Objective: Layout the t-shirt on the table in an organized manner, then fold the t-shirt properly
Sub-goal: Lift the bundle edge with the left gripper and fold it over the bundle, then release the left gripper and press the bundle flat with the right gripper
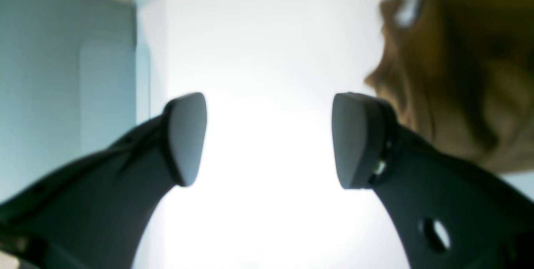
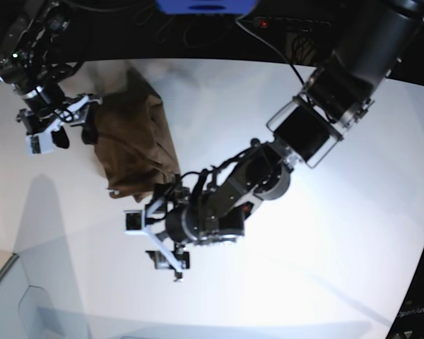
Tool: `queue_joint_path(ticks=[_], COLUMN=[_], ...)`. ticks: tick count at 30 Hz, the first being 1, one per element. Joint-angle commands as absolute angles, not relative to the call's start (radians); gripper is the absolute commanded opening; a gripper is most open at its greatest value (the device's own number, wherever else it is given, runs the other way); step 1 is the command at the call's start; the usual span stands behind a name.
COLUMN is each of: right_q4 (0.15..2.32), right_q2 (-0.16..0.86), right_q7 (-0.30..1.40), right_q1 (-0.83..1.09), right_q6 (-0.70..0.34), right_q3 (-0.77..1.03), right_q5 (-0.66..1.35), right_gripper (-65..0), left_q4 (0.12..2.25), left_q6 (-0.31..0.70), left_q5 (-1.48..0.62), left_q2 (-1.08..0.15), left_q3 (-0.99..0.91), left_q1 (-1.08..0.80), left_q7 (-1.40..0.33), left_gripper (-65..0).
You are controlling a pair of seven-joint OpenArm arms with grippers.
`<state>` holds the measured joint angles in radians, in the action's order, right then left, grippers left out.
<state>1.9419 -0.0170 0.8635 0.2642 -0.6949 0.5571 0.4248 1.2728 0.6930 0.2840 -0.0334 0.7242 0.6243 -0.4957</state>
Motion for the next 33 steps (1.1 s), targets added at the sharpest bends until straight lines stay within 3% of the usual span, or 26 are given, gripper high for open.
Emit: queue_joint_path(ticks=[1,12,17,23,33], right_q4=[1.957,1.957,1.956,1.910,1.788], right_q2=[-0.007,-0.008,-0.008,0.001,0.021], right_q7=[0.835,0.829,0.829,0.839,0.831], right_q1=[0.260,0.262,0.268,0.289,0.331], right_q6=[-0.698,-0.698,-0.698,-0.698,-0.698], right_q3=[0.542,0.351,0.349,0.357,0.300], right_q5=[0.441,0.446,0.446,0.446,0.444], right_gripper=[-25.4,-26.5,-38.6,-64.0,-65.0], left_q4=[1.308,1.495,1.592,1.666,1.687], left_q6=[0.687,0.687,0.687,0.687,0.687], left_q5=[0.278,0.278,0.278,0.278,0.278], left_q2=[-0.044,-0.185,-0.182,-0.182,-0.179], left_q3=[0.685,0.091,-0.131,-0.211,-0.211], left_q1=[0.630,0.282,0.142,0.045,0.001], left_q7=[-0.499,-0.605,-0.605,-0.605,-0.607], left_gripper=[-19.8,-19.9,-19.9,-19.9,-19.9])
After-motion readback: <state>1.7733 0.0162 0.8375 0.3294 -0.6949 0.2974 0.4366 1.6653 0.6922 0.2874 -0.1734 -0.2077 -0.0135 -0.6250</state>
